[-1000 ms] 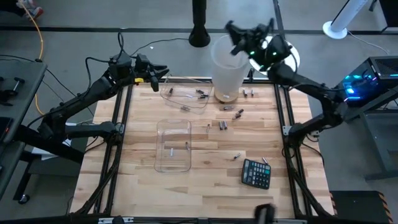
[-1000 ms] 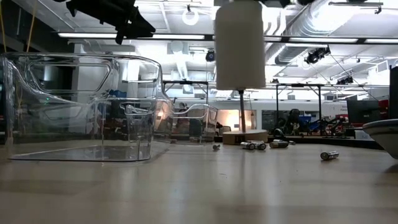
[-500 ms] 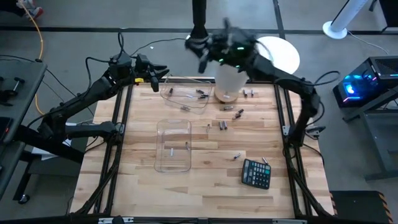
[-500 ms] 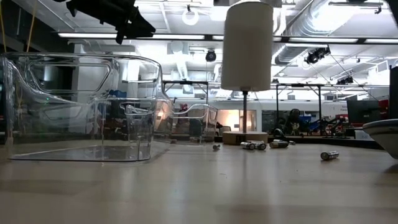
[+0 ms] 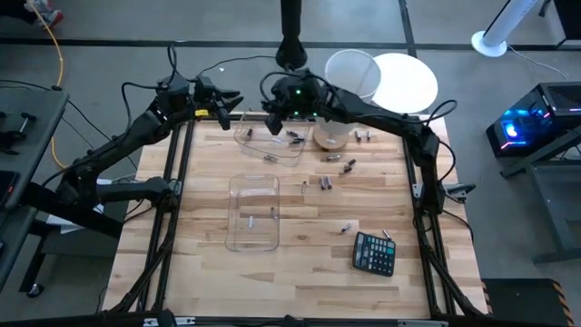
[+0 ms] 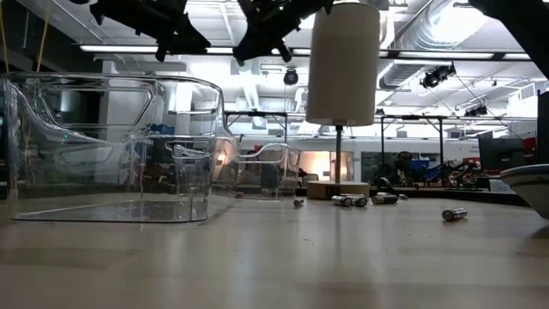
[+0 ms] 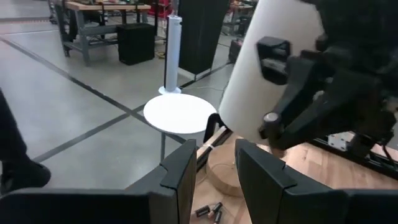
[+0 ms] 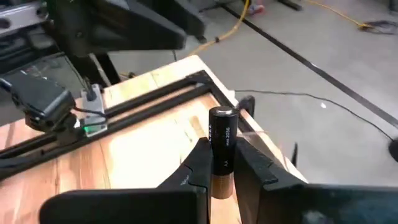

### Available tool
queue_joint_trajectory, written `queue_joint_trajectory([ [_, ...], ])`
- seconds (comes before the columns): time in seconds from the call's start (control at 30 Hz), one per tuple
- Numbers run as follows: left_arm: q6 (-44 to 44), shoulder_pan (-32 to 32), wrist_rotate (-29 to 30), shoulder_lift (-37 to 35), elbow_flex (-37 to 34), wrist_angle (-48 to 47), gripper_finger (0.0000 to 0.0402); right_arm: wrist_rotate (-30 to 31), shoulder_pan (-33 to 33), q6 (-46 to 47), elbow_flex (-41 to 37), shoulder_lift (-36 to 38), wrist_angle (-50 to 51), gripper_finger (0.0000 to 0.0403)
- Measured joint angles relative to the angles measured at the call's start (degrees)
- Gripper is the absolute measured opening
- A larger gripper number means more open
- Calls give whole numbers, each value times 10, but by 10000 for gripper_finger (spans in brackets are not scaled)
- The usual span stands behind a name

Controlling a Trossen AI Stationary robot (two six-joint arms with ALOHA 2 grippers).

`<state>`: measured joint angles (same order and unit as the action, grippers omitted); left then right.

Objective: Sort batteries
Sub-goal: Put the black battery into the top transparent bin, then put the white battery into the bottom transparent bin

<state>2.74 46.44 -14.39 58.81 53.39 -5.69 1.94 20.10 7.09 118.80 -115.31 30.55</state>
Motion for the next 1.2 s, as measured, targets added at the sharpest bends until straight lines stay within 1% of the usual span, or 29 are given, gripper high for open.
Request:
queue_joint_trajectory([
  [0.1, 0, 11, 0, 0, 0, 0, 106, 33, 0, 11, 1, -1, 18, 22],
  [0.17, 0, 17, 0, 0, 0, 0, 106, 40, 0, 14, 1, -4, 26, 28],
  [0.4, 2, 34, 0, 0, 0, 0, 106, 38, 2, 19, 1, -3, 30, 128],
  [0.5, 2, 35, 0, 0, 0, 0, 106, 36, 2, 14, 1, -3, 30, 152],
  [0.6, 2, 35, 0, 0, 0, 0, 106, 28, 2, 4, 6, 0, 29, 161],
  [0.67, 5, 35, 0, 0, 0, 0, 106, 20, 1, -6, 30, 1, 27, 162],
  [0.73, 6, 35, -1, 0, 0, 0, 106, 11, 1, -27, 75, 4, 30, 163],
  [0.83, 6, 35, -1, 0, 0, 0, 106, 16, 1, -66, 160, 8, 30, 164],
  [0.87, 6, 35, -2, 0, 0, 0, 106, 26, 1, -77, 165, 17, 18, 164],
  [0.9, 6, 35, -2, 0, 0, 0, 106, 40, 2, -85, 142, 42, -11, 164],
  [0.93, 6, 35, -2, 0, 0, 0, 106, 63, 2, -94, 122, 64, -15, 164],
  [0.97, 6, 35, -3, 0, 0, 0, 106, 103, 2, -103, 108, 83, -15, 164],
  [1.0, 7, 35, -3, 0, 0, -1, 106, 152, 2, -106, 98, 105, -7, 164],
  [1.13, 11, 35, -4, 0, 0, 0, 106, 354, -4, -98, 91, 178, 92, 165],
  [1.2, 11, 35, -4, 0, 0, 0, 106, 461, -7, -53, 91, 205, 155, 165],
])
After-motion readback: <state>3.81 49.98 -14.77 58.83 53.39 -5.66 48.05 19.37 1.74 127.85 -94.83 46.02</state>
